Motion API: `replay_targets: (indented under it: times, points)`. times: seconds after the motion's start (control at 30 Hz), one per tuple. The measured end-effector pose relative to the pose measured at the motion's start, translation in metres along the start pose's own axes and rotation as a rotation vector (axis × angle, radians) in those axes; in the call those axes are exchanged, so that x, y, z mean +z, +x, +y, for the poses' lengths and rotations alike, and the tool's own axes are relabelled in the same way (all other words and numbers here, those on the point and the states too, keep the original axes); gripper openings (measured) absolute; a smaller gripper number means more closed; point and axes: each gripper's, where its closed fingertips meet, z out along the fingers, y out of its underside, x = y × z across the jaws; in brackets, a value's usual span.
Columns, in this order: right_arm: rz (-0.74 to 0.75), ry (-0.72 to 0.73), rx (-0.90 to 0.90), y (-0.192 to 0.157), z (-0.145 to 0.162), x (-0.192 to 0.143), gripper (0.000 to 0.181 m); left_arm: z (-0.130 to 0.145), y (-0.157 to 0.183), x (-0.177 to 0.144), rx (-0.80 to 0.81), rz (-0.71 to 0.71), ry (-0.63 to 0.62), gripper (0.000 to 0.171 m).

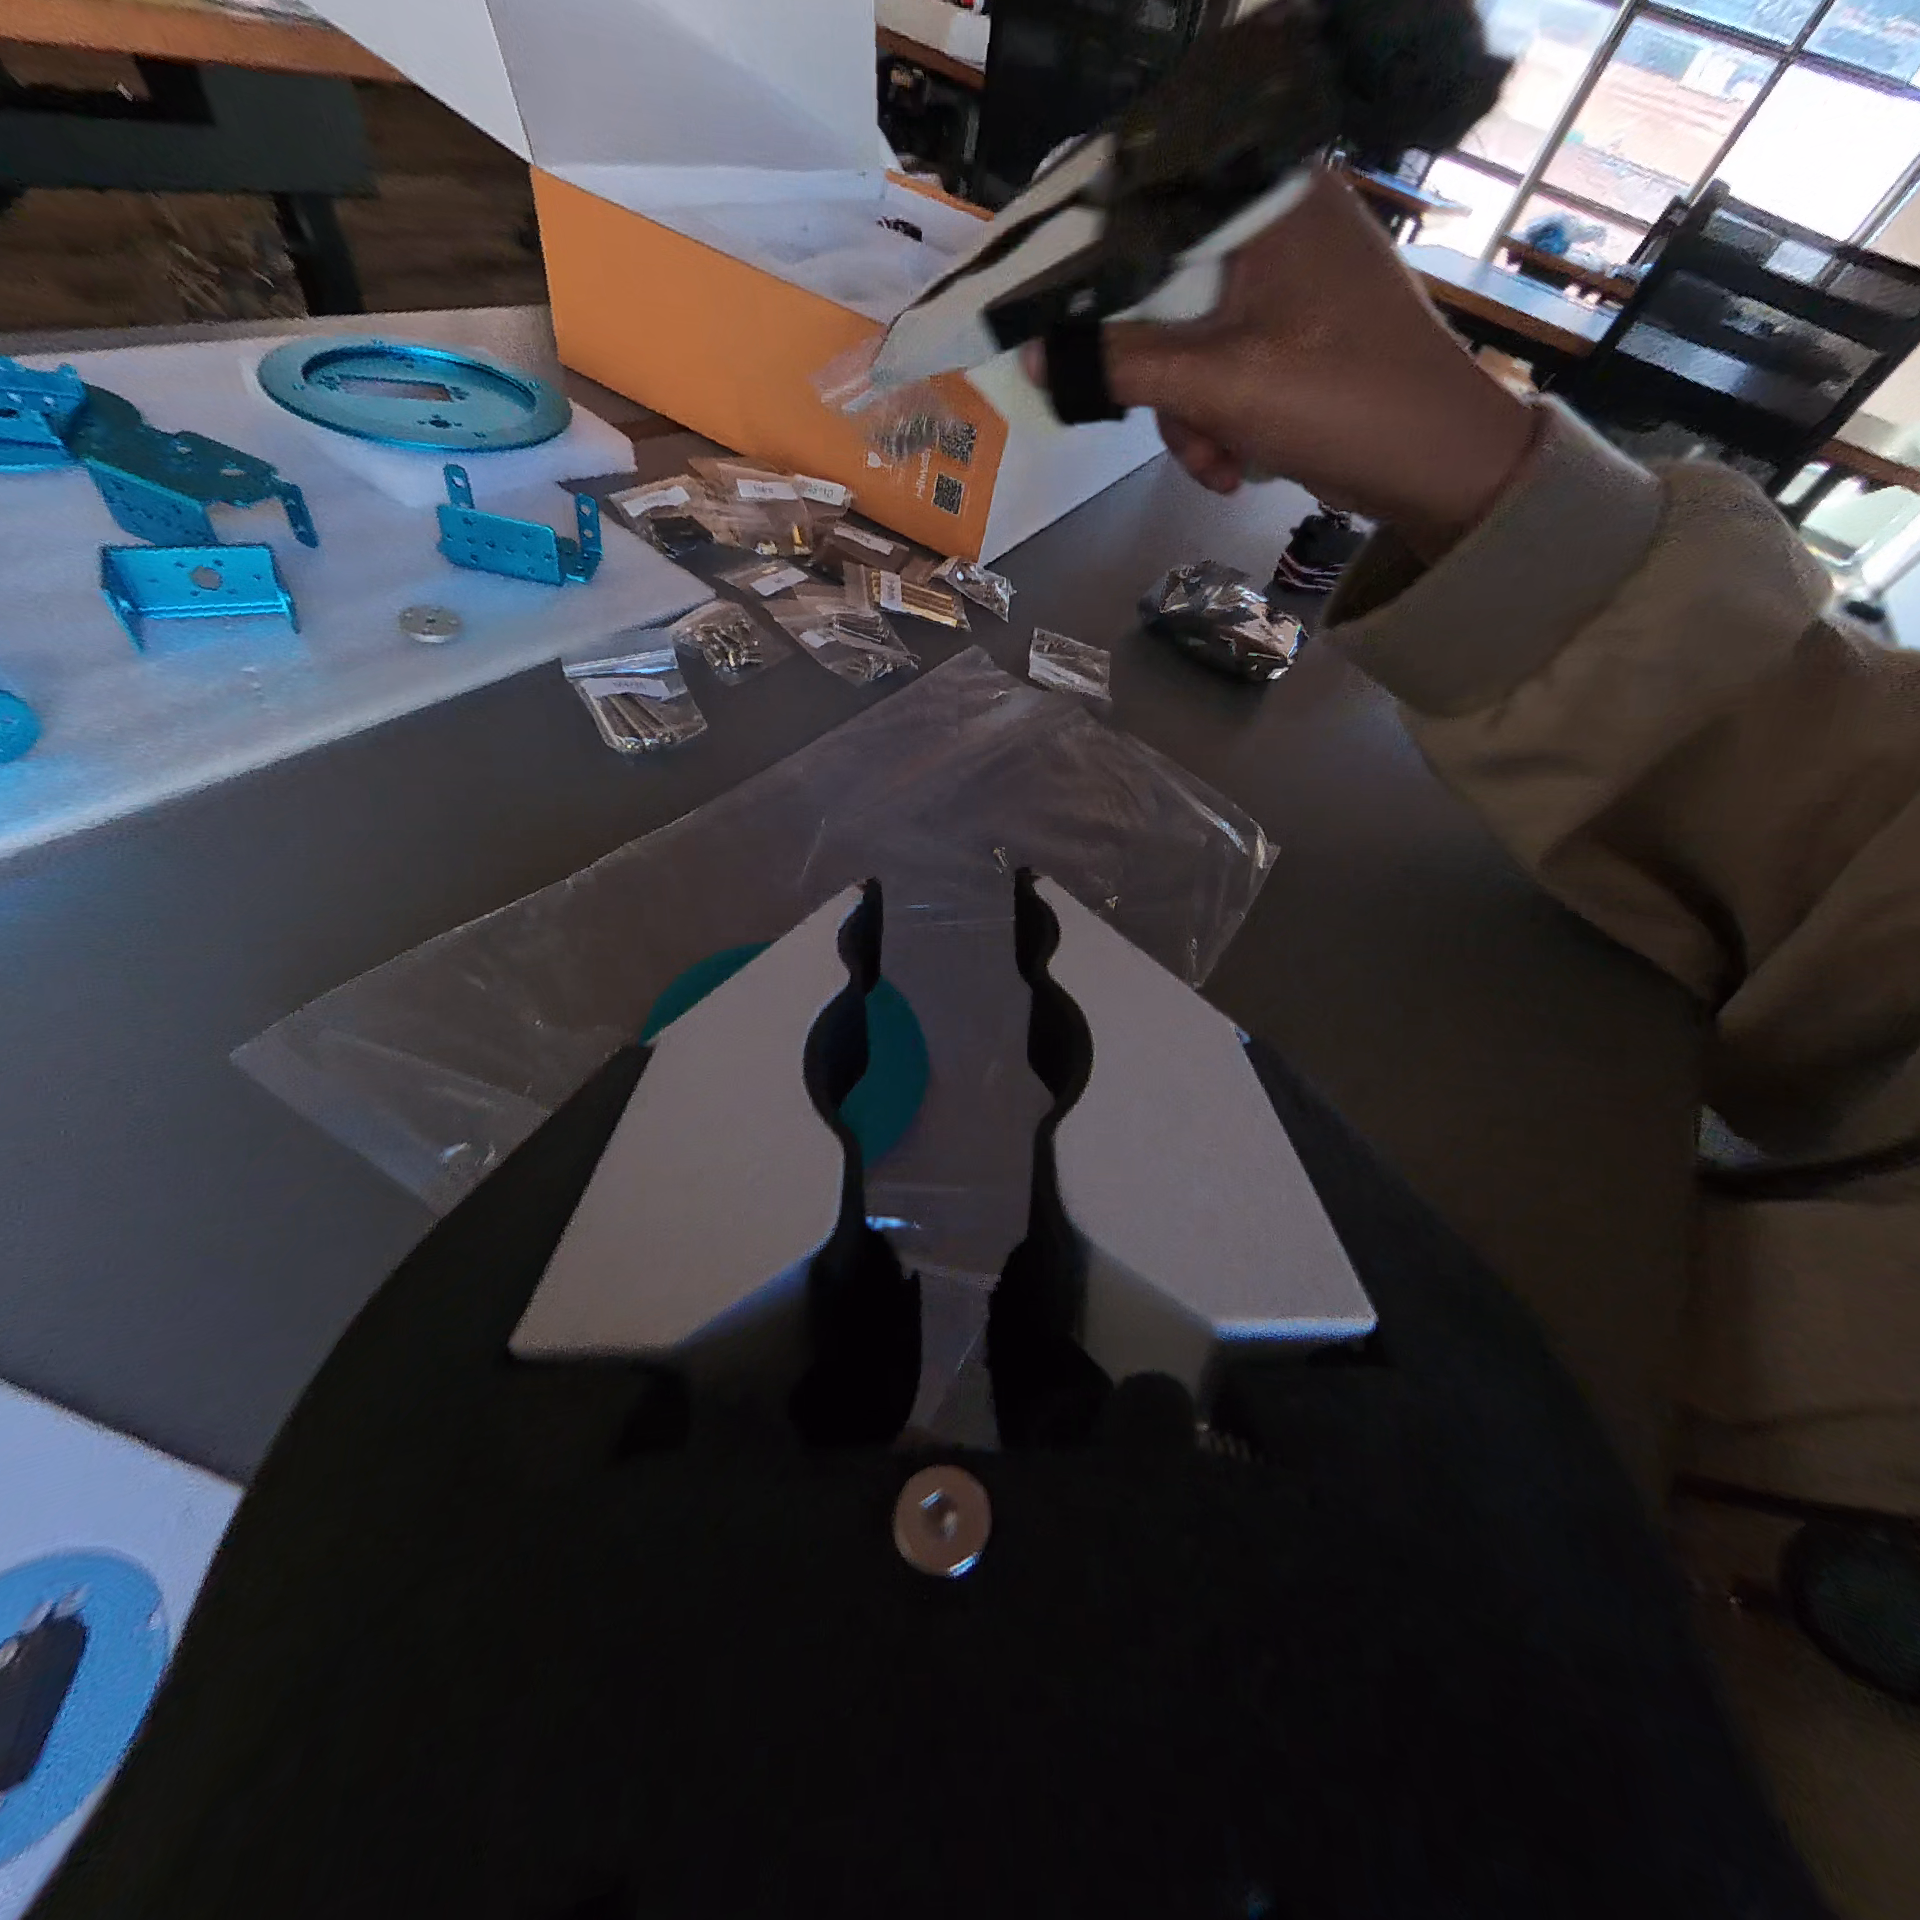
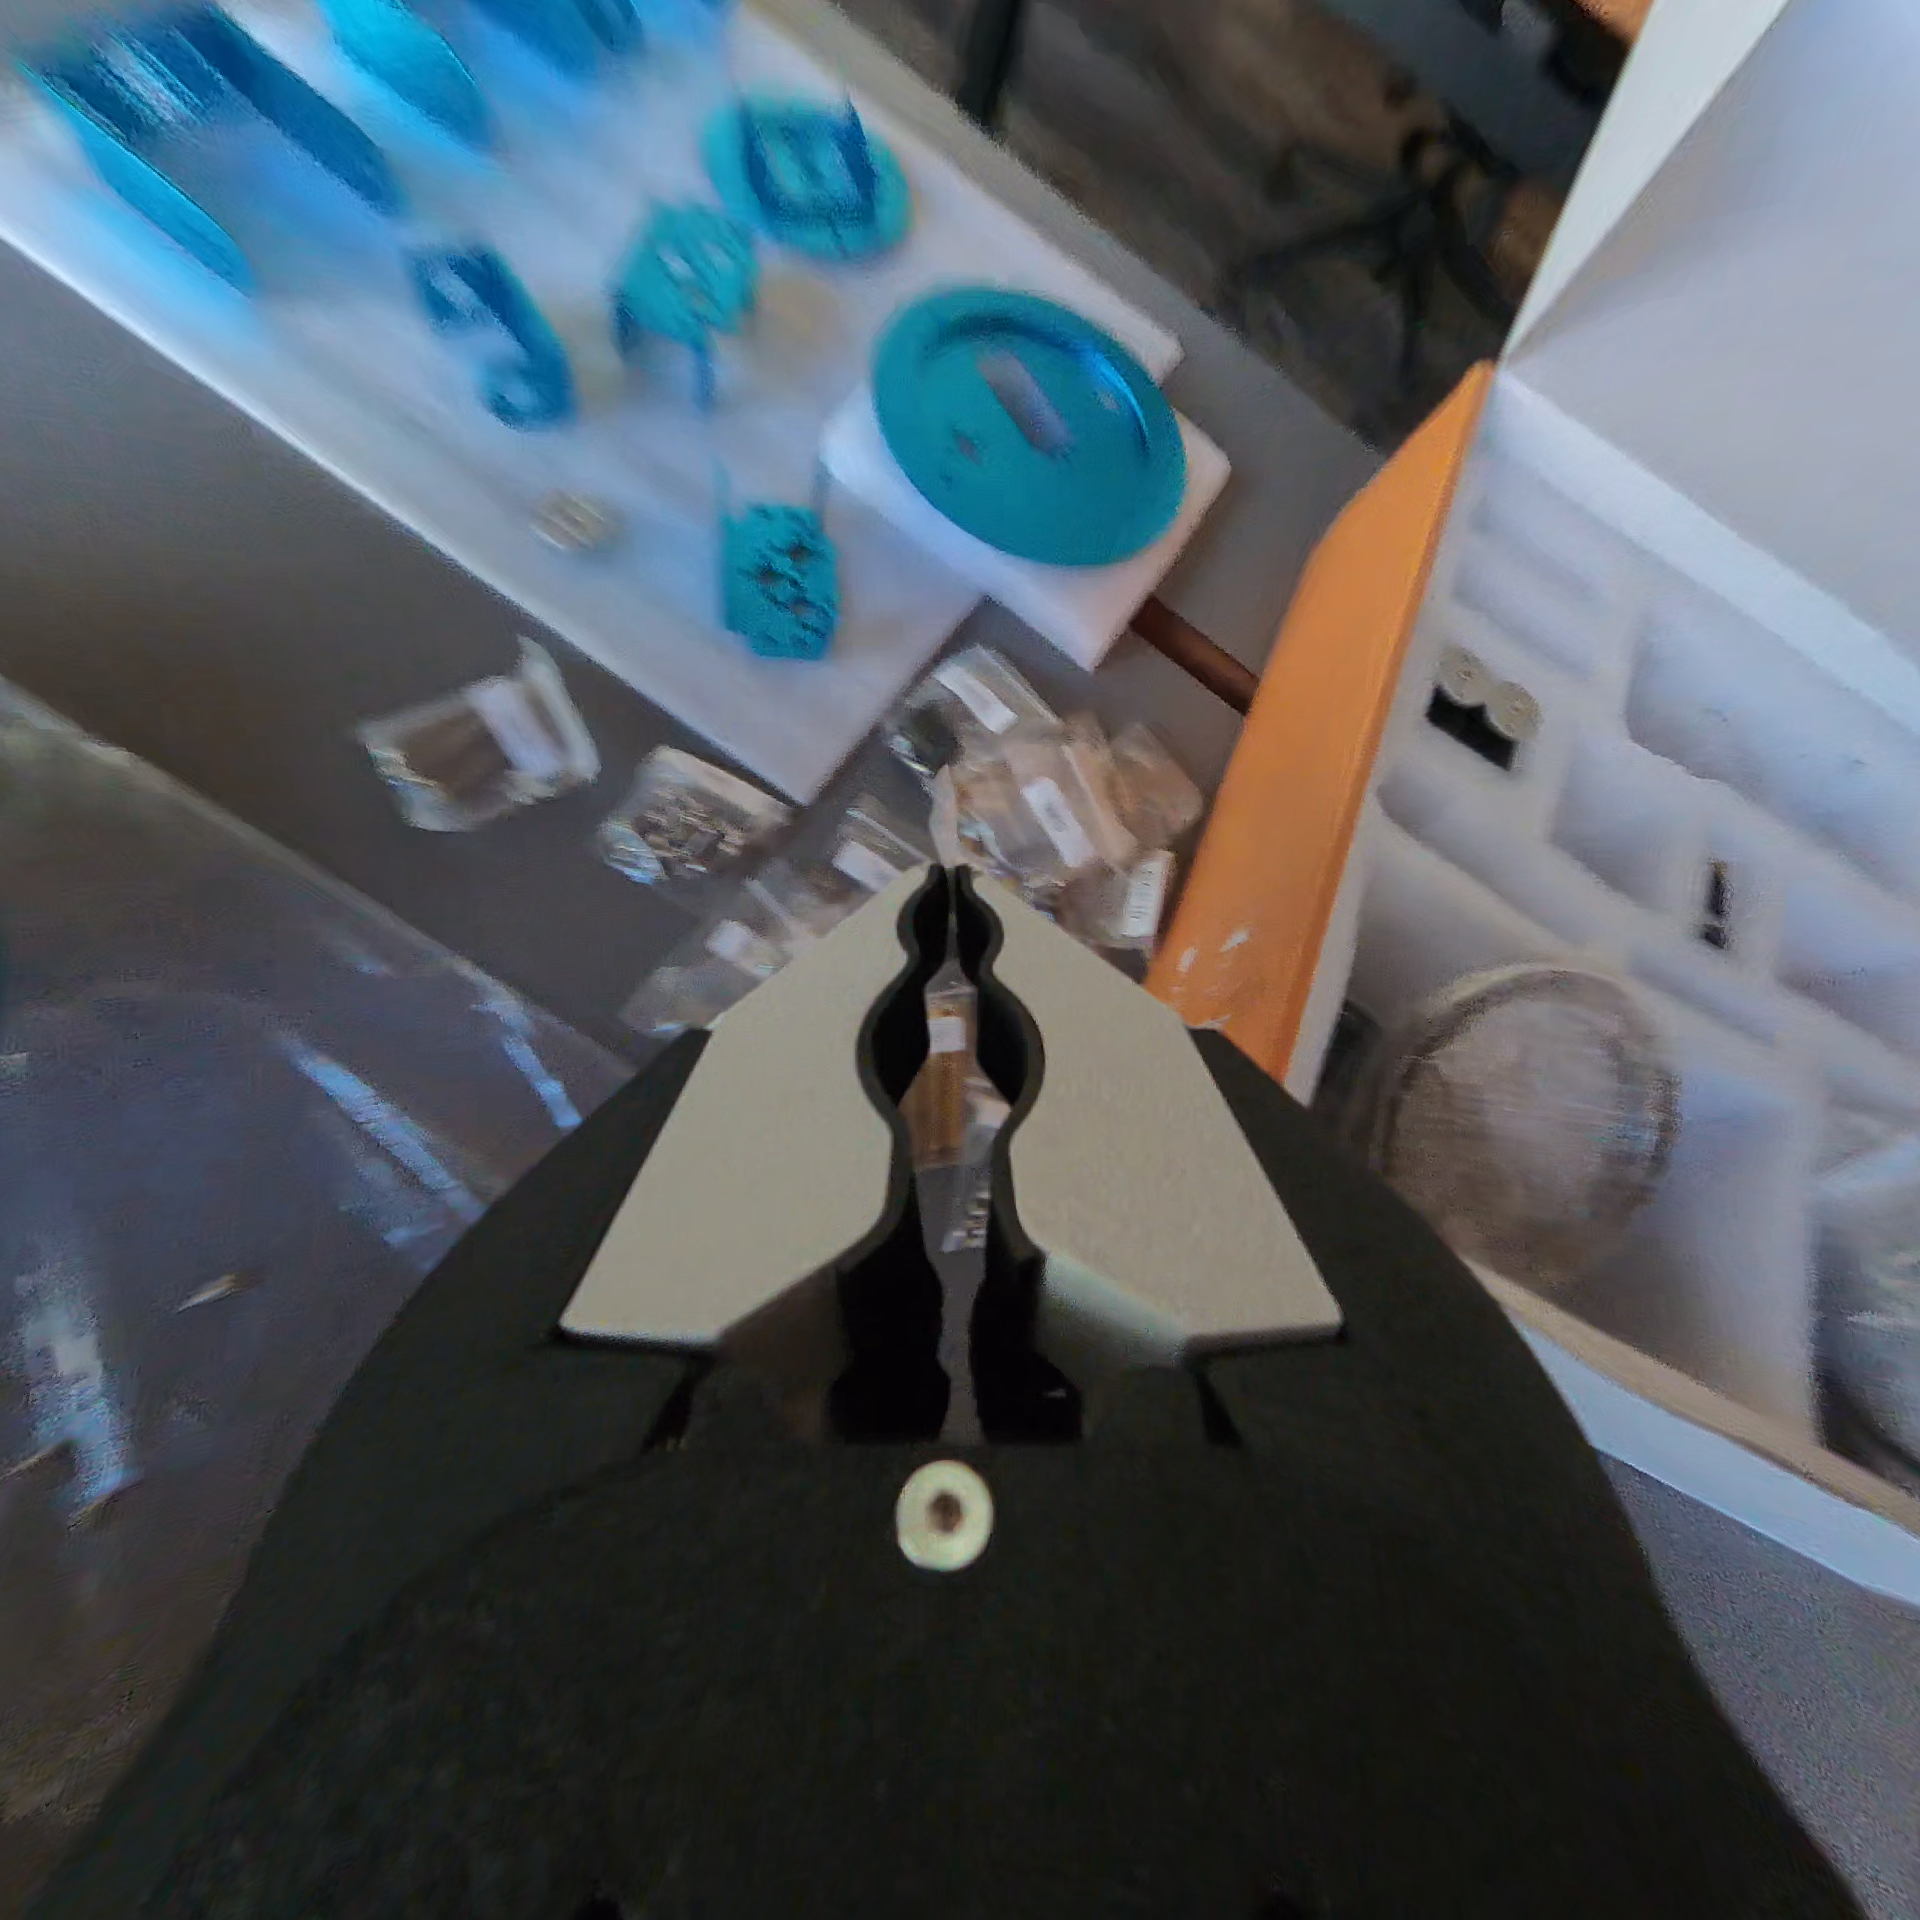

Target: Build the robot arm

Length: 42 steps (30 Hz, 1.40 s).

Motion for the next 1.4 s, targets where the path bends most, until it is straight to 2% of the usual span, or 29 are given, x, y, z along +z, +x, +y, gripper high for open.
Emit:
replay_targets:
  times: [0.1,0.17,0.23,0.33,0.4,0.47,0.6,0.73,0.8,0.87,0.97,1.1,1.23,1.4]
  points:
    - [0.231,-0.269,-0.167,0.028,0.014,0.041,0.000,0.003,0.005,-0.018,0.036,-0.061,0.047,0.025]
    - [0.225,-0.364,-0.200,0.020,0.021,0.069,0.000,0.001,0.007,-0.030,0.036,-0.077,0.083,0.025]
    - [0.148,-0.419,-0.170,0.001,0.032,0.090,0.000,0.002,0.008,-0.042,0.040,-0.071,0.096,0.026]
    - [0.077,-0.336,-0.084,-0.017,0.022,0.092,0.001,0.005,-0.007,-0.060,0.076,-0.128,0.087,0.025]
    - [-0.035,-0.281,0.031,-0.029,0.016,0.084,0.008,0.007,-0.021,-0.071,0.083,-0.156,0.082,0.025]
    - [-0.094,-0.219,0.141,-0.024,0.011,0.067,0.019,0.006,-0.033,-0.079,0.066,-0.162,0.089,0.025]
    - [-0.162,-0.012,0.305,-0.002,0.005,0.013,0.024,0.003,-0.053,-0.089,0.057,-0.184,0.093,0.025]
    - [-0.274,0.247,0.306,-0.008,0.010,-0.036,0.025,-0.002,-0.073,-0.090,0.056,-0.252,0.111,0.025]
    - [-0.332,0.366,0.293,-0.020,0.016,-0.047,0.029,0.000,-0.084,-0.089,0.023,-0.287,0.110,0.025]
    - [-0.375,0.427,0.313,-0.034,0.024,-0.049,0.029,0.008,-0.101,-0.095,-0.033,-0.369,0.079,0.025]
    - [-0.465,0.385,0.291,-0.064,0.024,-0.047,0.028,0.026,-0.126,-0.115,-0.135,-0.518,0.019,0.025]
    - [-0.400,0.357,0.151,-0.081,0.023,-0.037,0.020,0.046,-0.155,-0.150,-0.241,-0.712,-0.077,0.025]
    - [-0.410,0.321,0.119,-0.093,0.028,-0.030,0.019,0.059,-0.184,-0.179,-0.291,-0.852,-0.163,0.031]
    - [-0.442,0.312,0.135,-0.098,0.029,-0.026,0.016,0.062,-0.206,-0.186,-0.280,-0.905,-0.246,0.036]
